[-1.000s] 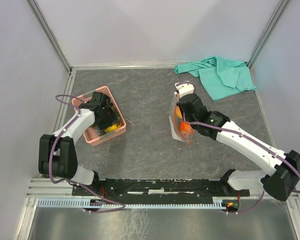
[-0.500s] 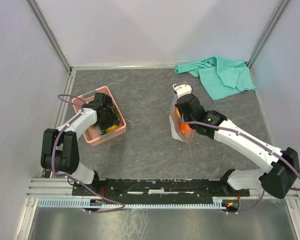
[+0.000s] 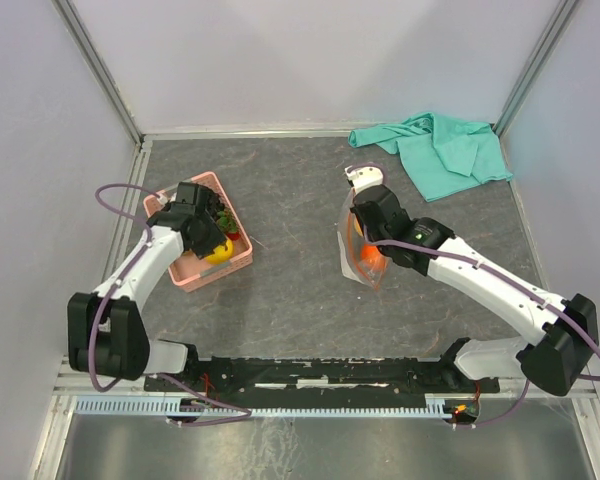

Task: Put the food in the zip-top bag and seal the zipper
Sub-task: Pick up the fake fruit from the bin.

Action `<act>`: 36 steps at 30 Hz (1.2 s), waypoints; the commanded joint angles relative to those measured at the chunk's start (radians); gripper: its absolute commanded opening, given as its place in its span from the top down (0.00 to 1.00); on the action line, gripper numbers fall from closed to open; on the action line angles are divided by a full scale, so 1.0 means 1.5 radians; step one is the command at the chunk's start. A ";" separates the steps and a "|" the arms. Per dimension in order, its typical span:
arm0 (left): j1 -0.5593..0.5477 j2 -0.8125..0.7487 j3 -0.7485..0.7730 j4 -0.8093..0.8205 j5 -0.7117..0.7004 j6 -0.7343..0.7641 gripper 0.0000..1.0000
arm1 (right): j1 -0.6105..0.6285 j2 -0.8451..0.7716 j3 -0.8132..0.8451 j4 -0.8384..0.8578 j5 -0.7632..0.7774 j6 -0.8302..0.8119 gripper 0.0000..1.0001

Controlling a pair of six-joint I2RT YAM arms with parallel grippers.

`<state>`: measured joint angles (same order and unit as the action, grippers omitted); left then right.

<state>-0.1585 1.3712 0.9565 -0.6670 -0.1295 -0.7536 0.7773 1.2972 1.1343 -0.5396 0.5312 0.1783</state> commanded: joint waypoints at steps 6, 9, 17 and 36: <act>-0.003 -0.111 0.006 -0.012 -0.016 0.039 0.61 | 0.003 0.002 0.044 -0.005 0.009 0.007 0.96; -0.004 -0.129 0.002 -0.014 -0.021 0.052 0.62 | 0.003 0.013 0.058 -0.021 0.009 0.009 0.96; -0.002 -0.079 0.010 -0.062 -0.087 0.054 0.17 | 0.003 0.004 0.052 -0.032 0.018 0.017 0.96; -0.002 0.107 0.000 0.044 -0.094 -0.022 0.10 | 0.003 -0.006 0.025 -0.015 -0.008 0.019 0.96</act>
<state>-0.1585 1.5047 0.9539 -0.6422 -0.2512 -0.7433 0.7773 1.3155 1.1774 -0.5980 0.5224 0.1974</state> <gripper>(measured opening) 0.907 0.045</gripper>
